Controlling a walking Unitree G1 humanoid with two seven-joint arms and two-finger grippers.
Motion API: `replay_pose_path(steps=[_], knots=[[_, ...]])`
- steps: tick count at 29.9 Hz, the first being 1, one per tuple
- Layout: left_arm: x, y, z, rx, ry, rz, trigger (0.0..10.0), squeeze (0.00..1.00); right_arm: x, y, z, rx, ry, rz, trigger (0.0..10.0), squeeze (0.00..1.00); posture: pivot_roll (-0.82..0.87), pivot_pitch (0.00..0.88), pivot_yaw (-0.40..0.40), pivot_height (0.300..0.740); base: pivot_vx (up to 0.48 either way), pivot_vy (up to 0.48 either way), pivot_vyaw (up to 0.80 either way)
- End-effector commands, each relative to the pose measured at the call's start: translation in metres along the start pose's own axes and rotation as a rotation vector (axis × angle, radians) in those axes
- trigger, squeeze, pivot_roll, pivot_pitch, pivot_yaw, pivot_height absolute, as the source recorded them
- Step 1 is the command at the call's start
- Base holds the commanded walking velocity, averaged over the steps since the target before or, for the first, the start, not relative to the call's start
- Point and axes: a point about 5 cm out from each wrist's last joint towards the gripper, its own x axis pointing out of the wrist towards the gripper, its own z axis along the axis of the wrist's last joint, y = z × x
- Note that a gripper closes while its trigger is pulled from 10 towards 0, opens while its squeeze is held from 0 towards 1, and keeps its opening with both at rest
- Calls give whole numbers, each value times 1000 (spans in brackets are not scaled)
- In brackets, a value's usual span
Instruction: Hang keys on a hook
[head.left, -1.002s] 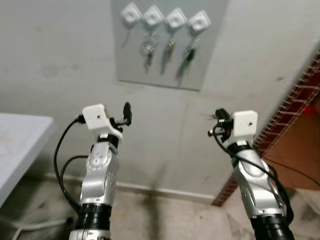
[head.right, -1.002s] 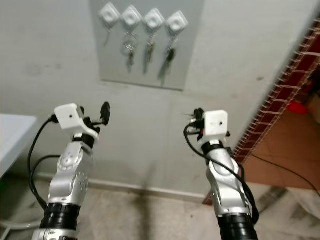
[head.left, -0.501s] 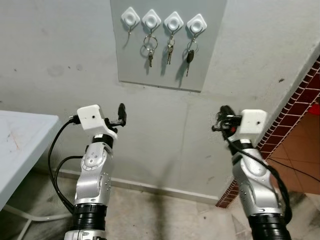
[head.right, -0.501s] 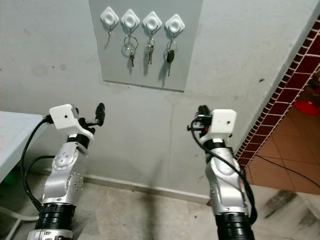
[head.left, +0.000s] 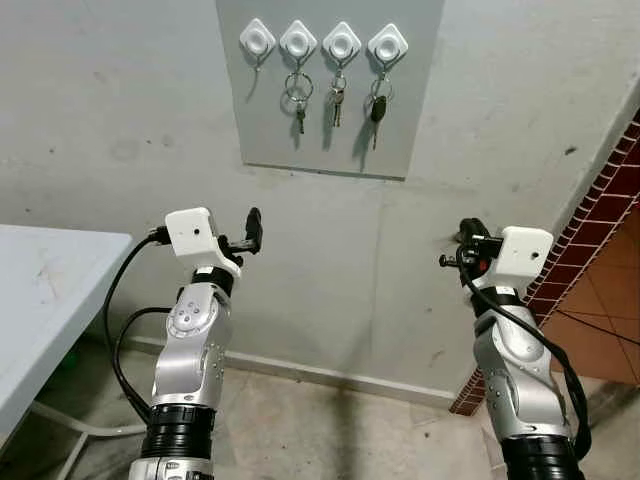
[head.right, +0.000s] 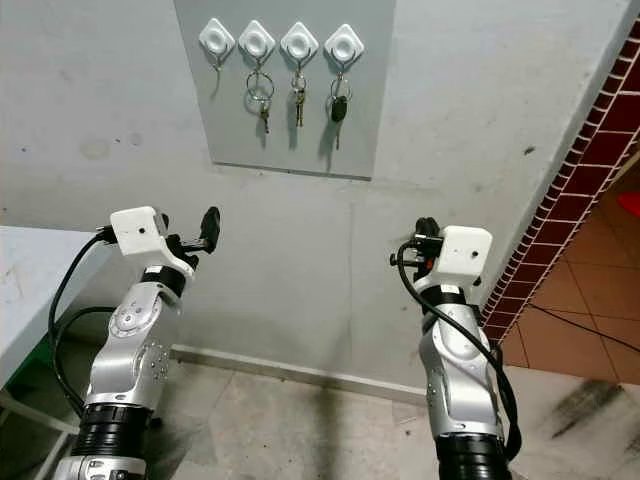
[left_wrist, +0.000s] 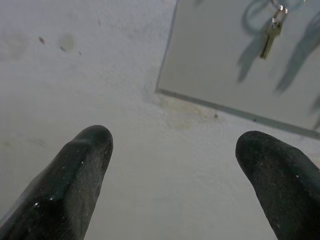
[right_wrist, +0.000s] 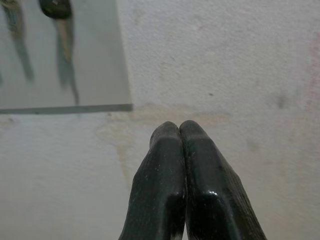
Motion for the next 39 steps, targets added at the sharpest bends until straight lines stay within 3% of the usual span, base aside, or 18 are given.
replay_pose_path(steps=[1, 15, 39], knots=[[3, -4, 6, -13, -14, -23, 10000, 0, 1, -2, 6, -5, -25, -7, 10000, 0, -16, 0, 20, 740, 0, 0, 0], [1, -1, 6, -52, -9, -2, 10000, 0, 2, 2, 6, -6, -24, 12, 10000, 0, -8, 0, 8, 740, 0, 453, 0], [2, -2, 5, -74, 10, 11, 10000, 0, 3, 5, 6, -5, -24, 34, 10000, 0, -8, 0, 3, 740, 0, 0, 0]])
